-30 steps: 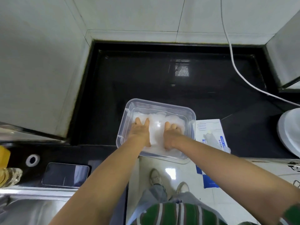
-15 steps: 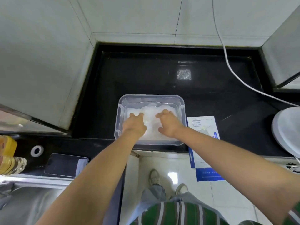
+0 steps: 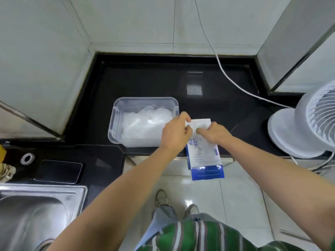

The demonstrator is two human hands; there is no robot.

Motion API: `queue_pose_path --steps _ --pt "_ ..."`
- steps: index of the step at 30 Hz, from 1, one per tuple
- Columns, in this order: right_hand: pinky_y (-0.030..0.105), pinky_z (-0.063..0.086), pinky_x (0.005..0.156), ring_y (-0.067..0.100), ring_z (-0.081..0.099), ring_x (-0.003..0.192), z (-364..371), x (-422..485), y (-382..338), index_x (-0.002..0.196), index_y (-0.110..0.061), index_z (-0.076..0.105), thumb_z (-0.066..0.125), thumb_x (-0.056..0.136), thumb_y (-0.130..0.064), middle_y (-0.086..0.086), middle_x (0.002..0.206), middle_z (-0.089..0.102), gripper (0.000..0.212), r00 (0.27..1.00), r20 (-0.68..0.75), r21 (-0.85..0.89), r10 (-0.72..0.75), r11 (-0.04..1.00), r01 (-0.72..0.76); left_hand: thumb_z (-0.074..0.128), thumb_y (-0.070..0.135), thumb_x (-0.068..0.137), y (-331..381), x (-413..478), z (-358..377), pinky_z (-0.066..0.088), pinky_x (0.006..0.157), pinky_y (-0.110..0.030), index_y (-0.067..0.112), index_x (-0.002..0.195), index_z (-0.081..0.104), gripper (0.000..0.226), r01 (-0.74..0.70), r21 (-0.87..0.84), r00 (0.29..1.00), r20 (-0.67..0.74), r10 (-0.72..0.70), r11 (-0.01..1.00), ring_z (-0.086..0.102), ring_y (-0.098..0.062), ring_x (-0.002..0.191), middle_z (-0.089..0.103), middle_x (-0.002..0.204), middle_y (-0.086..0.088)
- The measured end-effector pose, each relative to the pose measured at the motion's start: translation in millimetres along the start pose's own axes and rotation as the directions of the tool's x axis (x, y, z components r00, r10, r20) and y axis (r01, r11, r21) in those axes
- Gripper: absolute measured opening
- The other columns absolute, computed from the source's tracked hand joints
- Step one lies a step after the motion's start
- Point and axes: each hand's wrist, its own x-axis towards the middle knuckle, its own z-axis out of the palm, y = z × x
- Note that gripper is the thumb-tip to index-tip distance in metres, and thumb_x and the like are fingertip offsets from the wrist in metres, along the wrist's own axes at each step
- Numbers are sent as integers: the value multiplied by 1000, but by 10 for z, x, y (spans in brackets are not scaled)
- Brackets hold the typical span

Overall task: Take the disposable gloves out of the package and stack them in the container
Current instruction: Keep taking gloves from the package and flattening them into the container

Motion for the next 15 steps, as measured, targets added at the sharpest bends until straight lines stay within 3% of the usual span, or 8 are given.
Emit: queue_pose_path --steps 2,4,6,9,13,15 --pt "31 48 65 22 62 77 52 -76 102 94 -14 62 57 87 -49 6 94 66 36 993 119 71 0 997 -8 53 18 95 122 -110 152 39 67 -24 16 111 50 17 -8 0 997 79 8 1000 52 -17 75 60 94 -4" --pt "28 44 60 21 59 71 94 -127 159 80 -13 62 60 89 -34 4 83 62 23 991 133 113 -33 993 18 55 19 95 141 -198 315 46 73 -26 14 117 47 24 41 11 986 162 -42 999 57 -20 84 59 110 -7" --pt "30 47 67 23 62 80 140 -131 201 85 -9 67 61 91 -25 5 85 62 18 997 59 152 -45 988 35 57 19 94 85 -253 434 52 84 -34 11 124 44 34 115 29 962 246 -119 993 59 -26 101 54 124 -10" --pt "36 53 81 28 65 94 193 -133 250 95 -4 69 68 88 -19 8 94 65 17 998 69 360 -4 933 -22 54 17 93 -21 -309 549 42 96 -36 9 137 39 47 95 171 904 398 -157 981 47 -28 117 46 135 -11" --pt "35 54 74 26 69 88 210 -163 342 87 -10 64 79 82 -26 6 97 69 22 988 151 565 8 820 -93 52 18 93 -102 -329 629 38 98 -36 15 142 37 52 18 272 879 455 -145 962 39 -29 120 41 141 -5" --pt "31 55 67 22 70 82 195 -162 404 93 -12 63 80 81 -29 5 95 71 27 985 174 636 8 763 -118 53 18 92 -126 -333 661 38 98 -36 16 143 38 53 -21 308 867 479 -136 951 38 -28 120 36 143 -4"
